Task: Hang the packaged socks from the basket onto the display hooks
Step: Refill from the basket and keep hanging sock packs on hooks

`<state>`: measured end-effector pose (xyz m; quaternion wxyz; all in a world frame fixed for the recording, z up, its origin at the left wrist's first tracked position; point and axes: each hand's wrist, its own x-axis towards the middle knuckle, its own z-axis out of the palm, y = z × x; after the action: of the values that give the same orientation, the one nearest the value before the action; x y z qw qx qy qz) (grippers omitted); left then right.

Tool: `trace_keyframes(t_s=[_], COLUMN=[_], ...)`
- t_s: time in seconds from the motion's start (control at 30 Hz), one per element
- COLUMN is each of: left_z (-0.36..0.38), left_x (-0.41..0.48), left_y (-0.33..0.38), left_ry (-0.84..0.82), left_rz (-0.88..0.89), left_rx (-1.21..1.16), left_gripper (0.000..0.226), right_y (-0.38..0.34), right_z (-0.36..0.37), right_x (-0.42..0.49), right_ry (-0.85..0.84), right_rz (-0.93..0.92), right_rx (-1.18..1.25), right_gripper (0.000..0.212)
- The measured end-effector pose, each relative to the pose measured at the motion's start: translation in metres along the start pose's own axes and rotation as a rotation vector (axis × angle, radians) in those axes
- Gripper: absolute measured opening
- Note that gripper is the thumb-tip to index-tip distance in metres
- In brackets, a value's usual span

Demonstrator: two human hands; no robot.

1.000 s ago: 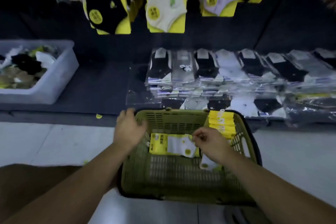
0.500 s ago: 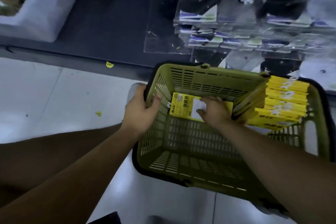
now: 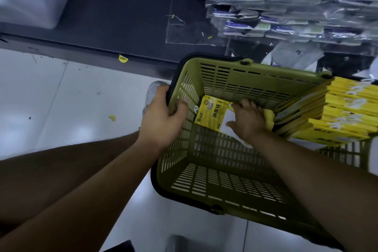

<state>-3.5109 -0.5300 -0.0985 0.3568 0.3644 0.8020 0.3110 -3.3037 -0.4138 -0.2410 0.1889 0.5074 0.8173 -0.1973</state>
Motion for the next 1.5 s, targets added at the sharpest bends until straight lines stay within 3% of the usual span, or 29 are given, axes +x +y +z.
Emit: trace_keyframes(t_s=[0.2,0.37,0.53,0.63,0.7,0.77,0.83,0.9,1.0,1.13,1.23,1.5], left_z=[0.0,0.0,-0.003,-0.006,-0.008,-0.01,-0.009,-0.007,-0.013,-0.034,-0.04,-0.033], left_x=[0.0,0.001,-0.001,-0.004,-0.01,-0.016,-0.022,-0.027,-0.025,-0.011,0.0,0.006], left_y=[0.0,0.0,0.004,0.007,0.011,0.019,0.032,0.045,0.047,0.033,0.017,0.005], left_ry=[0.001,-0.001,-0.022,-0.022,0.12,0.247,0.123,-0.077,-0.085,0.083,0.132,0.13], left_rz=[0.007,0.006,-0.034,-0.05,0.06,0.233,0.261,0.134,-0.003,-0.139,-0.152,-0.116], left_rx=[-0.009,-0.014,-0.031,-0.072,0.002,0.133,0.105,-0.123,-0.391,-0.543,-0.436,-0.472], left_gripper=[0.014,0.014,0.018,0.037,0.049,0.045,0.042,0.036,0.037,0.016,0.015,0.02], right_y=[0.007,0.004,0.01,0.009,0.002,-0.011,-0.03,-0.047,-0.058,-0.029,-0.004,0.006], right_z=[0.002,0.005,-0.012,-0.041,-0.065,-0.085,-0.1,-0.109,-0.107,-0.064,-0.023,0.012], right_x=[0.001,-0.004,-0.023,-0.045,-0.06,-0.071,-0.078,-0.081,-0.074,-0.042,-0.024,-0.005], right_ry=[-0.062,-0.092,-0.15,-0.12,-0.106,-0.116,-0.124,-0.15,-0.118,0.06,0.094,0.057], right_rz=[0.027,0.037,0.012,-0.011,-0.02,-0.075,-0.174,-0.26,-0.224,-0.081,0.053,0.036], right_rx=[0.024,0.204,0.62,1.006,1.177,1.342,1.441,1.47,1.375,0.889,0.589,0.155], right_gripper=[0.08,0.065,0.055,0.02,0.014,0.022,0.033,0.032,0.029,0.017,0.033,0.063])
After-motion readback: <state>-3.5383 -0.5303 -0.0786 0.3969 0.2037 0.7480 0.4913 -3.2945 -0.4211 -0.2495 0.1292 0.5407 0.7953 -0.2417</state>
